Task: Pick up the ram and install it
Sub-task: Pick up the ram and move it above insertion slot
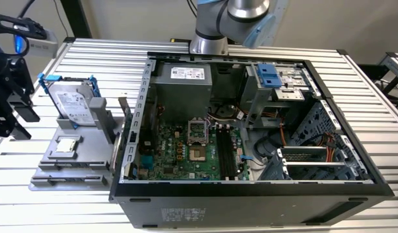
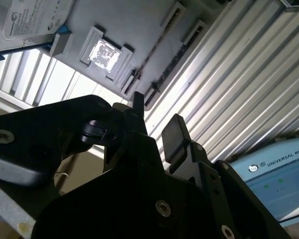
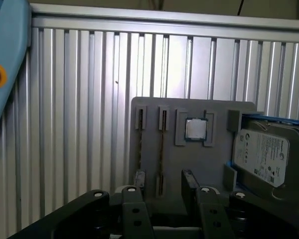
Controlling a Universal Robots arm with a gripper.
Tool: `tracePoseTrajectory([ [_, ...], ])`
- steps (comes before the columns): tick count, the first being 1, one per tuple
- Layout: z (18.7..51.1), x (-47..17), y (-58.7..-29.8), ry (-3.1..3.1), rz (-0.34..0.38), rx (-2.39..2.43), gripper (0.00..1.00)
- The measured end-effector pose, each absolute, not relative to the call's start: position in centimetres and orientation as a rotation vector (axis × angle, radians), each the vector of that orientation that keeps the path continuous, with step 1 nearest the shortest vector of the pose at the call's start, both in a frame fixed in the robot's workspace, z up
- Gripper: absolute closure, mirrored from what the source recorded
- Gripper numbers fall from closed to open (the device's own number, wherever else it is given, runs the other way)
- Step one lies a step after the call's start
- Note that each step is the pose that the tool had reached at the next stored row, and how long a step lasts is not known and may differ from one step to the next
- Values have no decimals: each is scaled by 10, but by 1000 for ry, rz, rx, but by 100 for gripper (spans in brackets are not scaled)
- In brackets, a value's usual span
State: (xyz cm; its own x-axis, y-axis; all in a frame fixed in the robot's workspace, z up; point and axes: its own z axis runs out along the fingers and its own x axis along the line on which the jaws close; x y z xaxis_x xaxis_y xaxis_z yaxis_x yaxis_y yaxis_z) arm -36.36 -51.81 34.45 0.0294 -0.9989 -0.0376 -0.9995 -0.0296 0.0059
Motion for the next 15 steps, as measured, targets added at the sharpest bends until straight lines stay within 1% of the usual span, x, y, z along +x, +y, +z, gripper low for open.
tracePoseTrajectory([
  [15,328,-362,-525,2173,49,-2238,0],
])
